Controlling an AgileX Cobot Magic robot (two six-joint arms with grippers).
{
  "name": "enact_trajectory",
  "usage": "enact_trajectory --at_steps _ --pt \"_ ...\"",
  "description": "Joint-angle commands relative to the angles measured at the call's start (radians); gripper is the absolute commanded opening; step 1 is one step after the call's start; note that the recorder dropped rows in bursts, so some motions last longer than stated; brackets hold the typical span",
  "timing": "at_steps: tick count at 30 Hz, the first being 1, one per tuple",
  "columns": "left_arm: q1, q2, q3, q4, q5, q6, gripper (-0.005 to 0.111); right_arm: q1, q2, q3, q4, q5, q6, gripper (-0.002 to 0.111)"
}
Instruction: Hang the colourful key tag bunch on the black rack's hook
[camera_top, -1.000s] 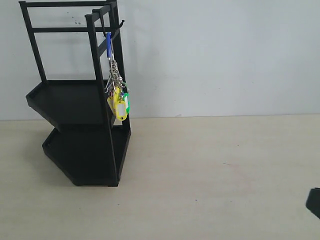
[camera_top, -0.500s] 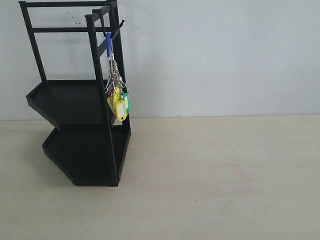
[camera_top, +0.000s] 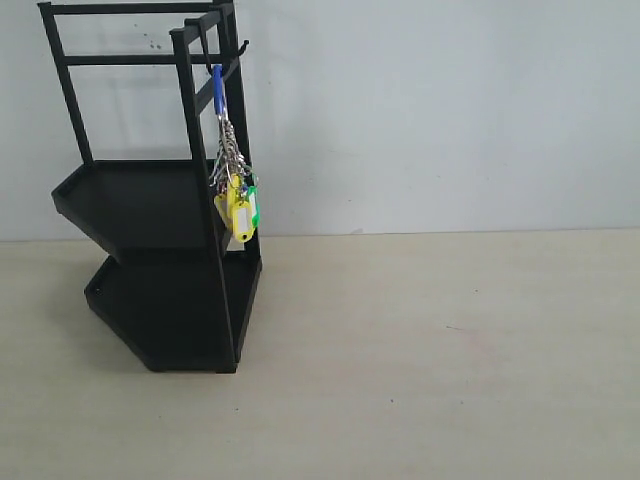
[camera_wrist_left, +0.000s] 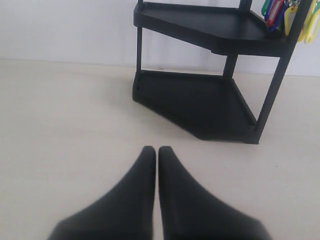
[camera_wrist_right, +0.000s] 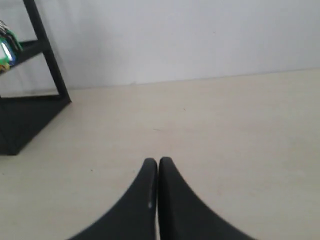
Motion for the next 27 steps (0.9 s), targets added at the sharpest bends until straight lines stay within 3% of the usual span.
enact_trajectory --at_steps 1,27 --pt "-0.001 -0.002 -0.001 0.005 -0.008 0.003 0.004 -0.005 -0.005 0.007 -0.244 0.089 0.162 0.000" --pt "-0.001 -0.002 -0.001 0.005 -0.008 0.003 0.004 -0.005 -0.005 0.007 -0.245 0.126 0.196 0.000"
